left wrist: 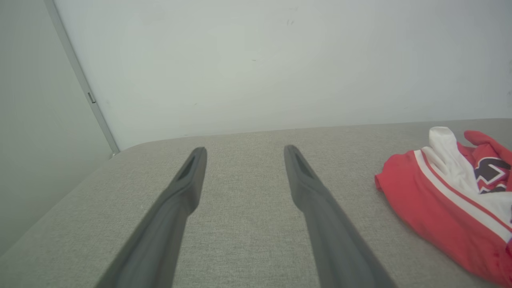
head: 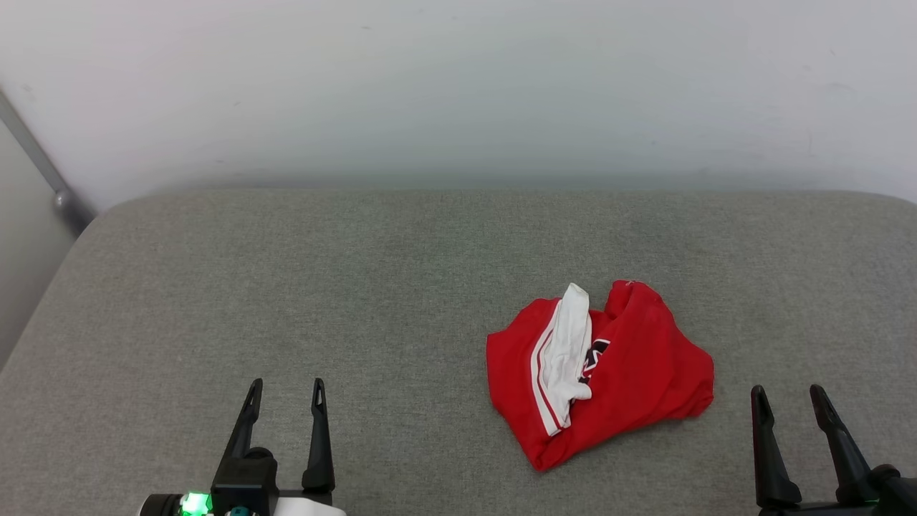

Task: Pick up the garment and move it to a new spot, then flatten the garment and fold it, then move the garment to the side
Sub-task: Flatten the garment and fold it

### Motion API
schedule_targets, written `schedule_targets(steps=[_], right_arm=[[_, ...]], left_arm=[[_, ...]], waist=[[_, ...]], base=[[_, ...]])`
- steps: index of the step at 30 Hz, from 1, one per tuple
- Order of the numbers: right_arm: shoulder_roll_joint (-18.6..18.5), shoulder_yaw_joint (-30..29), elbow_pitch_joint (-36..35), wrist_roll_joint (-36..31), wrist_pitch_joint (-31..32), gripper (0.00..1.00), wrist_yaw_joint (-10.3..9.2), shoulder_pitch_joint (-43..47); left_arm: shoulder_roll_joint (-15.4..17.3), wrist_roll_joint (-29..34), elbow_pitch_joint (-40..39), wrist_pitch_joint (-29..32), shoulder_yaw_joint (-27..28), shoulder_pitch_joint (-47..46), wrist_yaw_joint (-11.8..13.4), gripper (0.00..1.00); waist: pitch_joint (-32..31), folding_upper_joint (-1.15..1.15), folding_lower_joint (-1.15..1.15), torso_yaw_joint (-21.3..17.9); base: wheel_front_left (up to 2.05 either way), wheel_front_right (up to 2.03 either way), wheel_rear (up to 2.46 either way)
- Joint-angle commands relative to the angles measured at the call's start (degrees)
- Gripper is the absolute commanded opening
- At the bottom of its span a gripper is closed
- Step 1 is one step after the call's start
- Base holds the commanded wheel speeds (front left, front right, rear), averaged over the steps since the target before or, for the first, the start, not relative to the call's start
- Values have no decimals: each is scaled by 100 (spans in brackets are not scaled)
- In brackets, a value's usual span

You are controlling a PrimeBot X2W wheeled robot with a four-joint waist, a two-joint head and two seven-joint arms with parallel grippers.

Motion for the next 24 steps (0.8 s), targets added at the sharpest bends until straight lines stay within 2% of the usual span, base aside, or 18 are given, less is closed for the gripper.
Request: schedule_targets(steps=[1,7,12,17,20,24], right_arm=[[10,7,-17,-1,-12,100,-4,52],[10,14,-24,-23,-12,100,-4,16],[10,47,-46,-52,-12,100,-4,-61],[10,88,-64,-78,-12,100,-4,-158],[9,108,-87,-90,-12,100,-4,-253],[9,123,-98,-69,-12,100,-4,-385]], left_arm=[[-34,38,2,-13,19,20,-30,100],[-36,78,44,-13,77,-232,-212,100],[51,-47,236,-13,122,-896,-630,100],[311,80,706,-10,-31,-1910,-1075,100],[422,164,1011,241,-205,-2728,-1343,100],[531,208,1348,896,-648,-3763,-1624,100]], waist=[[-2,0,0,-1],[23,0,0,-9],[103,0,0,-41],[225,0,0,-131],[374,0,0,-202],[590,0,0,-313]], base=[[0,0,0],[0,0,0],[0,0,0],[0,0,0],[0,0,0],[0,0,0]])
